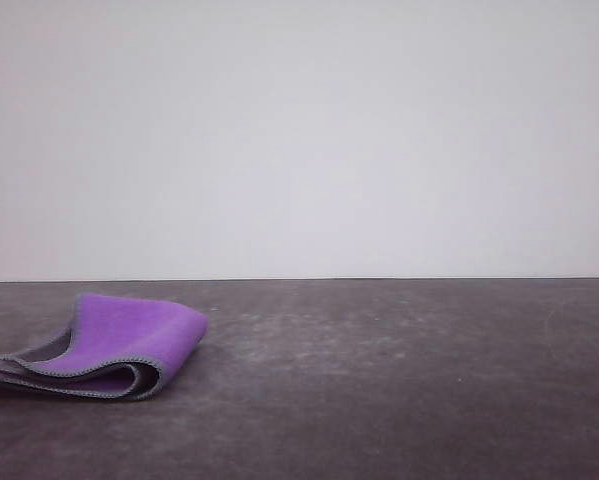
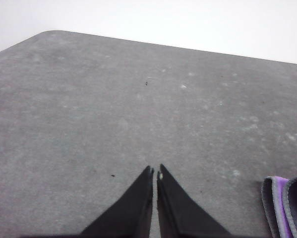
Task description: Fold clothes
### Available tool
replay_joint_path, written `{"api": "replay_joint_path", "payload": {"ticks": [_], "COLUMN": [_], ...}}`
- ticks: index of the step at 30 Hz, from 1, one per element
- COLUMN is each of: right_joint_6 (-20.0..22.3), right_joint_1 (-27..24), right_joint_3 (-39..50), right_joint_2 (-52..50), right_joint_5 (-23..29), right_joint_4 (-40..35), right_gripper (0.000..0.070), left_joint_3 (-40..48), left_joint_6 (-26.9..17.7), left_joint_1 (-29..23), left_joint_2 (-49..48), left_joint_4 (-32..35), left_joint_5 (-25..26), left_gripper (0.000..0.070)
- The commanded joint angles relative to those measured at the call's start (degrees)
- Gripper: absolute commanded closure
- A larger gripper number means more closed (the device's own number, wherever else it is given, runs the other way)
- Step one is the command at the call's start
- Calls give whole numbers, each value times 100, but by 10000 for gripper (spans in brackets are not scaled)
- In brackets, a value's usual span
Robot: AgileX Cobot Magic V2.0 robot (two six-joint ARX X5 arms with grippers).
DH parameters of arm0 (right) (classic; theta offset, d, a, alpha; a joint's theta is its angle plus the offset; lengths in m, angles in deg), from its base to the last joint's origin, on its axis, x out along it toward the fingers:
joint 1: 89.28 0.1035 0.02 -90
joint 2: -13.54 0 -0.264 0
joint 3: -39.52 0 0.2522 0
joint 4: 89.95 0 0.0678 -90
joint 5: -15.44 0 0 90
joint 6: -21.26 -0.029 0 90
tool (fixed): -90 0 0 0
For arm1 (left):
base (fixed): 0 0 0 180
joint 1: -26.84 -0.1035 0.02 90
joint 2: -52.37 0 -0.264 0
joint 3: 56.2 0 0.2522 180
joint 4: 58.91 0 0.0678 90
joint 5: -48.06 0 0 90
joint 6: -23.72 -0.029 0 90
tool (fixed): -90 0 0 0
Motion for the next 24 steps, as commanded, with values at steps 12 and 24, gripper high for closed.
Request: {"api": "replay_joint_path", "payload": {"ticks": [12,24], "right_joint_6": [-20,-20], "right_joint_1": [2,2], "right_joint_3": [28,28], "right_joint_2": [-4,-4], "right_joint_5": [15,15], "right_joint_4": [-61,-61], "right_gripper": [690,690], "left_joint_3": [68,68], "left_joint_6": [44,44], "left_joint_1": [9,9], "left_joint_2": [2,2], "left_joint_4": [-118,-118], "left_joint_5": [-22,-22], "left_gripper": [696,696]}}
